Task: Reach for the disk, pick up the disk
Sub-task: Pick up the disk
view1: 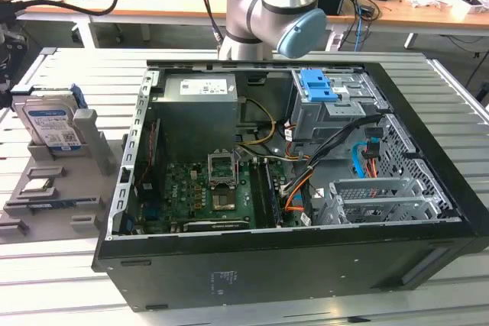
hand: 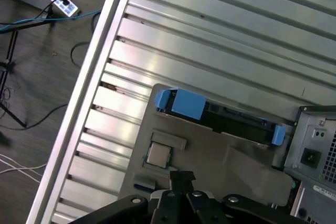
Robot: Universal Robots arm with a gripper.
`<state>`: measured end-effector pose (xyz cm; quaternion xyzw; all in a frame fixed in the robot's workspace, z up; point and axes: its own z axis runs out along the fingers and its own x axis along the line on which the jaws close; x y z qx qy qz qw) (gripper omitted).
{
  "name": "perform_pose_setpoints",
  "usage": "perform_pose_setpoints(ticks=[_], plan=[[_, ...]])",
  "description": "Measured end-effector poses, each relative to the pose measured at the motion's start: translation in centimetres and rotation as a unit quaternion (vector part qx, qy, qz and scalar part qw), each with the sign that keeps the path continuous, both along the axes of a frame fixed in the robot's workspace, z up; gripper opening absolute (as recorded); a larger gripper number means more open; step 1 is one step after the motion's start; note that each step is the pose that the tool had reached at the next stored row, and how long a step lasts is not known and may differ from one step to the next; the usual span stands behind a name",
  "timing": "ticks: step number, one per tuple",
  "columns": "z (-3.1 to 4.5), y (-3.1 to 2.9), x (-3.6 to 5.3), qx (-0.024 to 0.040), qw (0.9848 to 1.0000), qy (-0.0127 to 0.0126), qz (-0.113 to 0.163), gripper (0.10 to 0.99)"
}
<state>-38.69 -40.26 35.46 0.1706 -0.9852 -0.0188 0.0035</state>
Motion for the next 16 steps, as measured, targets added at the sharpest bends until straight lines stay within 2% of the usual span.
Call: perform_pose_setpoints(ticks=[6, 10, 14, 16], plan=[[0.0, 0.0, 0.0, 0.0, 0.9991, 0.0, 0.043, 0.106], [0.0, 0.0, 0.0, 0.0, 0.9967, 0.0, 0.081, 0.106], [0.0, 0.0, 0.0, 0.0, 0.9951, 0.0, 0.098, 0.106], [0.0, 0.0, 0.0, 0.0, 0.9933, 0.0, 0.116, 0.106]])
